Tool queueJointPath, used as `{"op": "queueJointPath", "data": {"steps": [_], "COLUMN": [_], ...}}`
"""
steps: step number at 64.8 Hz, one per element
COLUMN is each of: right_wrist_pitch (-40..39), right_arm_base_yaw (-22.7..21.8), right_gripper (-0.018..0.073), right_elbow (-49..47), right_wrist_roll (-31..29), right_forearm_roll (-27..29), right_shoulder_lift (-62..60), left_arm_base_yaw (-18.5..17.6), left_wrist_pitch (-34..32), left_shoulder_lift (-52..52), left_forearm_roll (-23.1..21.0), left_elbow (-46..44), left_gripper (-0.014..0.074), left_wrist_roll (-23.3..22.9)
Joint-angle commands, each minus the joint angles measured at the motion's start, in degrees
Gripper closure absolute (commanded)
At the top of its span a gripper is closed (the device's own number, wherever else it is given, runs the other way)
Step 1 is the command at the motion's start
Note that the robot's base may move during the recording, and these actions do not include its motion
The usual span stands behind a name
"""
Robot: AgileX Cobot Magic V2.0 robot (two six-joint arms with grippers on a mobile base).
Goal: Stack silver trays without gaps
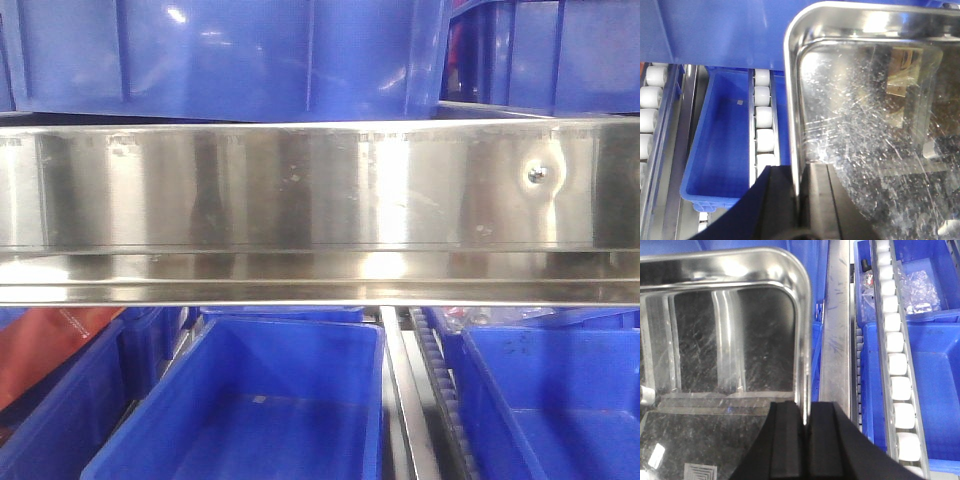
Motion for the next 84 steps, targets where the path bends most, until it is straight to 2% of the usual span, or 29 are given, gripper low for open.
{"op": "queueJointPath", "data": {"steps": [1,84], "right_wrist_pitch": [-2.58,-2.72], "right_arm_base_yaw": [0.08,0.08], "right_gripper": [0.0636,0.0636], "right_elbow": [0.08,0.08], "right_wrist_roll": [-0.33,-0.33], "right_forearm_roll": [-1.27,-1.27], "right_shoulder_lift": [-0.13,-0.13], "left_arm_base_yaw": [-0.44,-0.44], "left_wrist_pitch": [-1.1,-1.21], "left_shoulder_lift": [-0.94,-0.94], "left_forearm_roll": [0.06,0.08], "left_elbow": [-0.62,-0.62], "left_gripper": [0.0613,0.0613], "left_wrist_roll": [0.08,0.08]}}
